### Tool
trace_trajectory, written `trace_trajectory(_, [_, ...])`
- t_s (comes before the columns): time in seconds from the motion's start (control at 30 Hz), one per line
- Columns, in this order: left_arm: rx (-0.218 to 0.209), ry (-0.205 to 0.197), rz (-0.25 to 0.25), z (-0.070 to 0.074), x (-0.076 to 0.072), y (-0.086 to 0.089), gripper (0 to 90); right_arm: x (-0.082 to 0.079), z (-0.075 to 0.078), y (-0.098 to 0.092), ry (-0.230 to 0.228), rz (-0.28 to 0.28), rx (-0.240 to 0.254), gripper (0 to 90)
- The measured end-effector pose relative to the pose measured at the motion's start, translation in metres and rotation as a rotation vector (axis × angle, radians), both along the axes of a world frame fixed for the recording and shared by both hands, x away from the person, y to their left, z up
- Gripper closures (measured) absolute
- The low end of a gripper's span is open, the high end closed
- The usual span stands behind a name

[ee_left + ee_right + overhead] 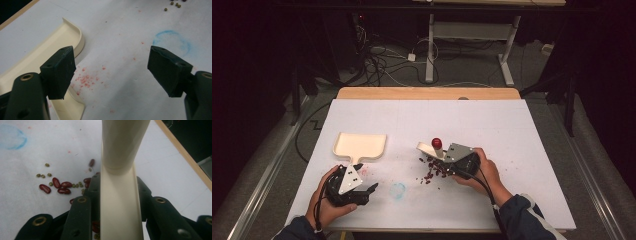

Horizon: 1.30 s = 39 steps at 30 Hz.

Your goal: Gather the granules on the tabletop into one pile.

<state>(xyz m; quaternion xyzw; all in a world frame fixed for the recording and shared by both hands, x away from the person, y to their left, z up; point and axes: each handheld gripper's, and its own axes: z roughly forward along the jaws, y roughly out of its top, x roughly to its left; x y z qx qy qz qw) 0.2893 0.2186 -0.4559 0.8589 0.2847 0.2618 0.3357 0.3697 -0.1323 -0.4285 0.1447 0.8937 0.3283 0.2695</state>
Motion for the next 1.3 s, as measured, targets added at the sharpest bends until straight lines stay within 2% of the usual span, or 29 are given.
trace_trajectory(0.1, [-0.006, -0.006, 0.002, 0.001, 0.000, 0.001, 21.8, 0.000, 0.010, -0.007, -0.019, -0.029, 0.042, 67.5])
trace_trajectory(0.17, [-0.014, -0.008, 0.008, 0.001, 0.000, 0.002, 21.7, -0.002, 0.019, -0.012, -0.026, -0.042, 0.089, 67.5])
trace_trajectory(0.27, [-0.024, -0.010, 0.013, 0.002, 0.000, 0.003, 21.8, -0.010, 0.034, -0.017, -0.014, -0.036, 0.158, 67.5])
trace_trajectory(0.33, [-0.022, -0.022, 0.018, 0.003, 0.000, 0.003, 21.7, -0.018, 0.041, -0.017, 0.010, -0.016, 0.199, 67.5])
trace_trajectory(0.4, [-0.037, -0.039, 0.029, 0.006, -0.002, 0.005, 21.7, -0.029, 0.045, -0.014, 0.039, 0.012, 0.227, 67.5])
trace_trajectory(0.5, [-0.047, -0.052, 0.044, 0.008, -0.004, 0.008, 21.1, -0.045, 0.045, -0.007, 0.108, 0.067, 0.258, 67.5])
trace_trajectory(0.57, [-0.054, -0.054, 0.050, 0.009, -0.004, 0.010, 20.9, -0.054, 0.042, 0.000, 0.144, 0.100, 0.260, 67.5])
trace_trajectory(0.63, [-0.066, -0.076, 0.074, 0.011, -0.003, 0.014, 19.4, -0.060, 0.037, 0.006, 0.187, 0.139, 0.260, 67.5])
trace_trajectory(0.7, [-0.085, -0.089, 0.087, 0.013, -0.003, 0.017, 19.3, -0.063, 0.029, 0.012, 0.239, 0.169, 0.254, 67.6])
trace_trajectory(0.83, [-0.098, -0.100, 0.099, 0.015, -0.004, 0.019, 18.5, -0.063, 0.015, 0.023, 0.296, 0.196, 0.223, 67.5])
trace_trajectory(0.97, [-0.100, -0.094, 0.101, 0.014, -0.003, 0.021, 18.5, -0.063, 0.005, 0.030, 0.313, 0.204, 0.198, 67.5])
trace_trajectory(1.07, [-0.090, -0.091, 0.089, 0.014, -0.003, 0.019, 18.5, -0.062, 0.000, 0.032, 0.313, 0.188, 0.187, 67.6])
trace_trajectory(1.23, [-0.078, -0.083, 0.078, 0.013, -0.004, 0.014, 18.5, -0.055, -0.004, 0.028, 0.281, 0.120, 0.204, 67.6])
trace_trajectory(1.3, [-0.076, -0.080, 0.073, 0.012, -0.004, 0.014, 18.5, -0.050, -0.004, 0.025, 0.281, 0.095, 0.211, 67.5])
